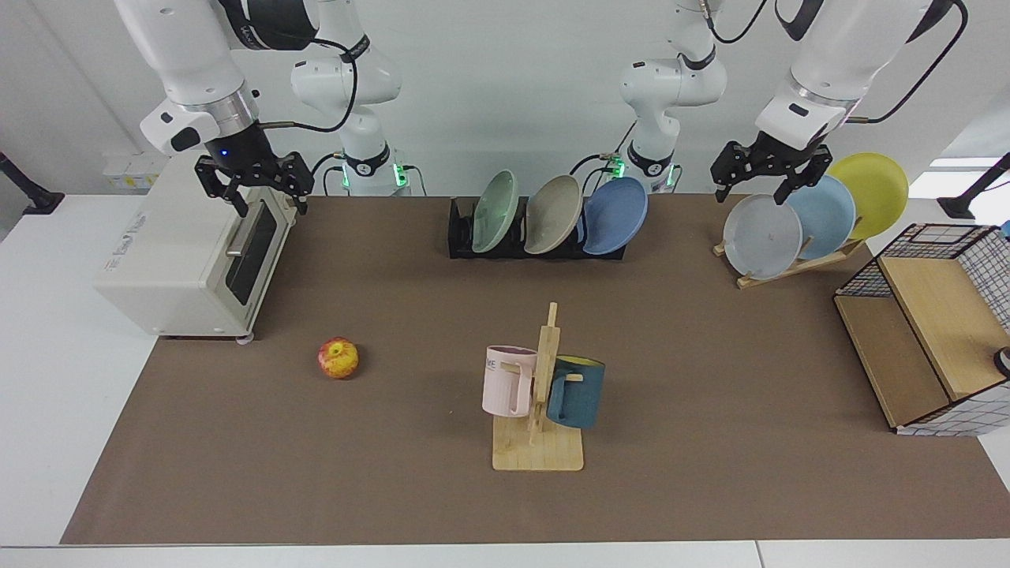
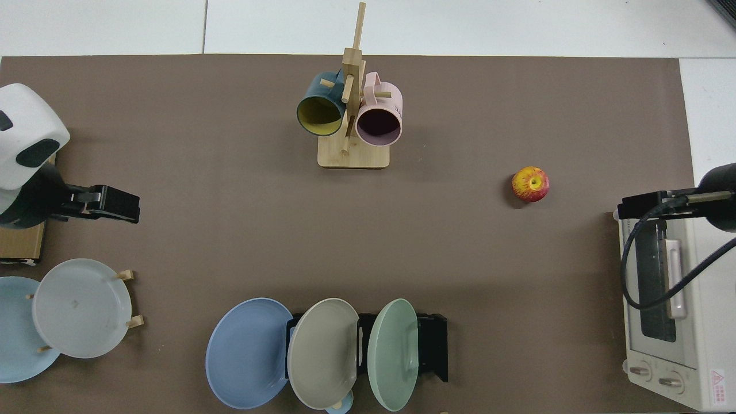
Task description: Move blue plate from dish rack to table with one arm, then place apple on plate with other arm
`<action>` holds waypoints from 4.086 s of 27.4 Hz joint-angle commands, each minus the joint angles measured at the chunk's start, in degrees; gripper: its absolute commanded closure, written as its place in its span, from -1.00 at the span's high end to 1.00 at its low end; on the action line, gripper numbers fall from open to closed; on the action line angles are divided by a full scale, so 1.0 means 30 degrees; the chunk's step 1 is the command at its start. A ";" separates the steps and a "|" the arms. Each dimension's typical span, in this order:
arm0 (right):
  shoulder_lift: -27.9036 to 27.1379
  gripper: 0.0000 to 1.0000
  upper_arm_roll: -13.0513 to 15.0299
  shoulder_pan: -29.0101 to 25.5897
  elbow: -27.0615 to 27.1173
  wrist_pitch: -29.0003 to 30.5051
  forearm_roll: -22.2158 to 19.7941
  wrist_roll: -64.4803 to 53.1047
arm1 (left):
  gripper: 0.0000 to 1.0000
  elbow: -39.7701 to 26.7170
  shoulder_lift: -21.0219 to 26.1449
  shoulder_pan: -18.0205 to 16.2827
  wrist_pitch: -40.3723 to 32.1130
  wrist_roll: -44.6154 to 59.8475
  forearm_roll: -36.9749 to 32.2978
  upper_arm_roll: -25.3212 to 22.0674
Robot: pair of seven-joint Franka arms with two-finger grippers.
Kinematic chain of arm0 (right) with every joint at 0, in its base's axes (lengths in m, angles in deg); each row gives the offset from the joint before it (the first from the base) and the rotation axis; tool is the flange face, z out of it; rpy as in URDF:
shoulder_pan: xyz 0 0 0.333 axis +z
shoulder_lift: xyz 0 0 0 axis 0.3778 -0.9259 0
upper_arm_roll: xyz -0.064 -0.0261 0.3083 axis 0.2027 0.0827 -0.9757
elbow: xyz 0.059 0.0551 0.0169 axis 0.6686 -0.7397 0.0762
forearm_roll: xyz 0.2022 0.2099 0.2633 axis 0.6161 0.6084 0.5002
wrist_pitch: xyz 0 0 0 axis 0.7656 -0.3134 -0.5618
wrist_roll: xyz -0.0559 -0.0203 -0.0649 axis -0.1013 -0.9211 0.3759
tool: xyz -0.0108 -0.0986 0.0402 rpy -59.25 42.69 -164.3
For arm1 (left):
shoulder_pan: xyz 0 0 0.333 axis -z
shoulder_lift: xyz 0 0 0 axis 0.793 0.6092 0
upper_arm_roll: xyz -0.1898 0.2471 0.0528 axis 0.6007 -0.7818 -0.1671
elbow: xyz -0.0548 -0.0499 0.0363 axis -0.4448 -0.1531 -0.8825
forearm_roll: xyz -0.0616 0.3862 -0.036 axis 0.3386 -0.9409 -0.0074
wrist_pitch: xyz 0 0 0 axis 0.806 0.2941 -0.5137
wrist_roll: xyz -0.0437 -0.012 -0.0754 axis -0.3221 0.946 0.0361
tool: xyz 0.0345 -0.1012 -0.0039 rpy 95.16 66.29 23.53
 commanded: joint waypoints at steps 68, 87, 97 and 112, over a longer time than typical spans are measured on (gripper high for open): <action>-0.6799 1.00 -0.0461 0.0669 0.2629 0.3307 -0.0006 0.1478 | 0.99 -1.6823 -0.7418 0.1218 0.7371 0.0093 0.2031 0.1472; -0.8559 1.00 -0.0461 0.1167 0.0257 0.8755 0.0199 0.1596 | -0.37 -1.8085 -0.7477 0.1599 0.7079 0.0767 0.2881 0.2351; -0.8852 1.00 -0.0432 0.1549 0.0139 0.8845 0.0111 0.2035 | -0.52 -1.7793 -0.7448 0.1570 0.6170 0.1849 0.2881 0.3229; -0.9936 1.00 -0.0432 0.1020 -0.0125 1.0163 0.0111 0.1977 | -0.52 -1.6328 -0.7360 0.1569 0.4824 0.4018 0.1653 0.3611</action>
